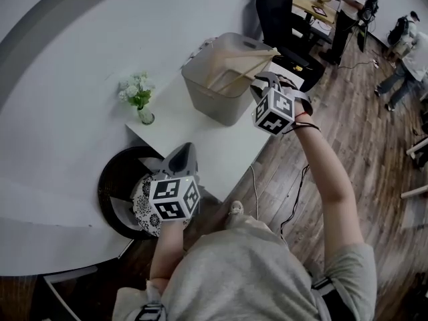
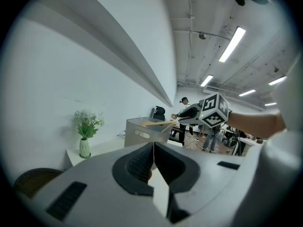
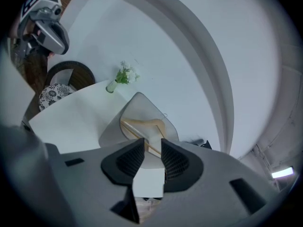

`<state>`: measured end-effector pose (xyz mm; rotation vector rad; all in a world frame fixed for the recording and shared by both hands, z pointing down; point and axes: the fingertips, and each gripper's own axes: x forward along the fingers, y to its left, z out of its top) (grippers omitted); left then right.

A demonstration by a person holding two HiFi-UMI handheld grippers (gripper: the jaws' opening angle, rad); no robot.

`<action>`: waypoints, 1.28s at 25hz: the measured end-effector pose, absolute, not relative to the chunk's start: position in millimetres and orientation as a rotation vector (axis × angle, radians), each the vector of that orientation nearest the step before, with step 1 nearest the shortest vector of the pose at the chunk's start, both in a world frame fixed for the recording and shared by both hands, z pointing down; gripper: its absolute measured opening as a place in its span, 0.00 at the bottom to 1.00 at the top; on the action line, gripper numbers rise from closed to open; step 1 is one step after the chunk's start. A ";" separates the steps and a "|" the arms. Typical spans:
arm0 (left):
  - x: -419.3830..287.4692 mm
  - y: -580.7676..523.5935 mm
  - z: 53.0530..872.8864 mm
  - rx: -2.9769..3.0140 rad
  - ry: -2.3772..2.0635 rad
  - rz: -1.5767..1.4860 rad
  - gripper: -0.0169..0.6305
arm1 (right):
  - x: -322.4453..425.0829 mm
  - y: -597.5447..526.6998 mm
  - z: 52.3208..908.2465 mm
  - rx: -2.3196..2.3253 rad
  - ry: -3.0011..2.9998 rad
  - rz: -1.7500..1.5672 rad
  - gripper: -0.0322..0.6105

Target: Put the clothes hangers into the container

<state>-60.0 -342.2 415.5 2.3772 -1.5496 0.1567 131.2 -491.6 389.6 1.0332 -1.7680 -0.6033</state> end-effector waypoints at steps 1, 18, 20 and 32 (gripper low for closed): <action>-62.8 -335.5 415.4 2.382 -1.546 0.157 0.04 | 127.5 -481.7 389.7 1.046 -1.775 -0.598 0.22; -90.6 -215.0 423.6 2.446 -1.474 0.167 0.04 | 67.5 -292.0 400.0 1.315 -2.009 -0.383 0.05; -91.9 -200.5 424.5 2.452 -1.466 0.166 0.04 | 63.3 -269.4 400.5 1.356 -2.047 -0.336 0.05; -102.0 -125.4 434.3 2.462 -1.431 0.155 0.04 | 36.4 -152.3 409.7 1.557 -2.289 -0.038 0.05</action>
